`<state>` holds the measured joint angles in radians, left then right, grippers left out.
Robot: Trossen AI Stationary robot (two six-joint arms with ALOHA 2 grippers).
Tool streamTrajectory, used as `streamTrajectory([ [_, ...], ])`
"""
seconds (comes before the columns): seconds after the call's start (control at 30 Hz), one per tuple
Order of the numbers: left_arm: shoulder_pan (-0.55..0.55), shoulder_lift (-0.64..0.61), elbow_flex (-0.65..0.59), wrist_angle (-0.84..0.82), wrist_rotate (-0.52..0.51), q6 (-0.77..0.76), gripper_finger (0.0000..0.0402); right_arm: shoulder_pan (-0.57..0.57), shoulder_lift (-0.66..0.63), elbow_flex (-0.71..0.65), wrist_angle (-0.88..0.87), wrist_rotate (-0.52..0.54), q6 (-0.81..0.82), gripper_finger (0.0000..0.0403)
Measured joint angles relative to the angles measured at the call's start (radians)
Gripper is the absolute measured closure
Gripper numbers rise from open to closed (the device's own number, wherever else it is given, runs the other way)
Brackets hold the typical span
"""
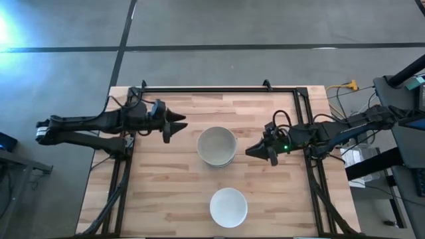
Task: Nest bowls inside each other
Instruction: Stack the white bowl on top of the light grey bowl
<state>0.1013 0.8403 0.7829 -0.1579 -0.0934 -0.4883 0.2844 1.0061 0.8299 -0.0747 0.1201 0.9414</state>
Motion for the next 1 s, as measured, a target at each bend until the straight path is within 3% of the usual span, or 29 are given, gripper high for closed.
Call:
streamTrajectory([
  [0.3,-0.025,0.041,-0.002,-0.082,0.254,-0.095,0.0205,0.053,0.007,0.000,-0.046,0.000,0.081,0.0319],
  [0.63,-0.153,-0.036,-0.004,-0.188,0.261,-0.108,0.0205,0.196,0.125,0.000,-0.154,0.018,0.226,0.0319],
  [1.0,-0.164,-0.140,-0.005,-0.406,0.205,-0.099,0.0205,0.358,0.331,0.000,-0.099,0.034,0.454,0.0317],
])
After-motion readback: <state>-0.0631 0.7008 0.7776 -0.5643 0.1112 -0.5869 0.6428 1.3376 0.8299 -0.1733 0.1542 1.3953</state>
